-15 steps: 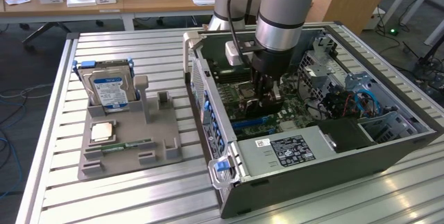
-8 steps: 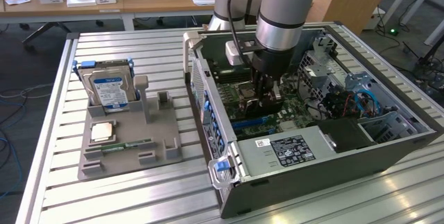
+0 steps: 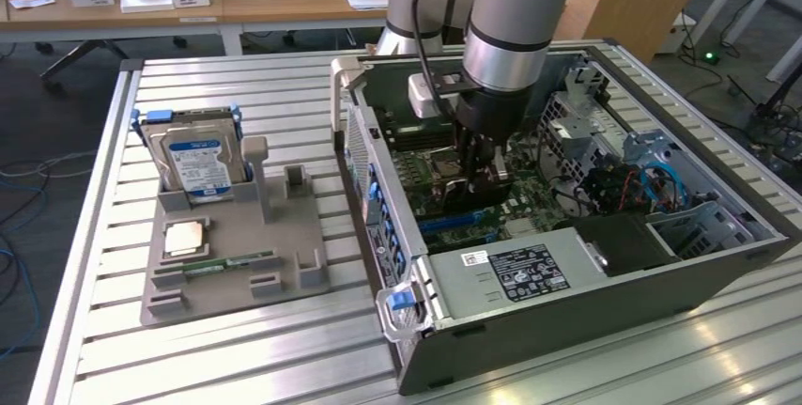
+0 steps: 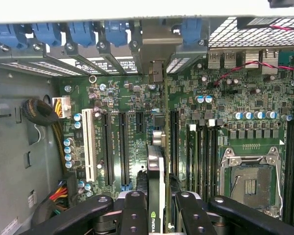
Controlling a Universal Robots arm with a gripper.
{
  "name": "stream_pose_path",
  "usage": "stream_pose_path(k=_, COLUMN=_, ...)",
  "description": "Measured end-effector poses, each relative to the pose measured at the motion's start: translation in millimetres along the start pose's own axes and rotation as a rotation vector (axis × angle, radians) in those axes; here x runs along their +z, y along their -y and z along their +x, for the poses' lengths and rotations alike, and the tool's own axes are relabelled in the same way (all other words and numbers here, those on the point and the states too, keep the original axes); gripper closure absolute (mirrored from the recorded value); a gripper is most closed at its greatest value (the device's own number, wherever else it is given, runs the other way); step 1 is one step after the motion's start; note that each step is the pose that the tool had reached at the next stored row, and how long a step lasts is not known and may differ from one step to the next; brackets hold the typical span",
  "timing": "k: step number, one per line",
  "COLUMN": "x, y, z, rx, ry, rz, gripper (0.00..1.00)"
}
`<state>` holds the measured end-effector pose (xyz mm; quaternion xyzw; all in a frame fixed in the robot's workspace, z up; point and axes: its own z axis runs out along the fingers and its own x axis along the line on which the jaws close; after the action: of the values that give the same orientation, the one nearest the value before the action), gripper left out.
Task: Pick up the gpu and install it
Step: 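Insert the gpu into the slot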
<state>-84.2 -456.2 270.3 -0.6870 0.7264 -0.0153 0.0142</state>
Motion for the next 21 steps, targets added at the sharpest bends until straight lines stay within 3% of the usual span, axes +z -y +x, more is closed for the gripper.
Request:
stream_pose_path(k=5, x=0.0, y=0.6, z=0.0, rx=0.000, ry=-0.0003, rz=-0.0043, gripper=0.73)
stream_pose_path(k=21, x=4.2, y=-1.6, z=0.1, rx=0.000, ry=-0.0002, rz=-0.0044, gripper=0.73)
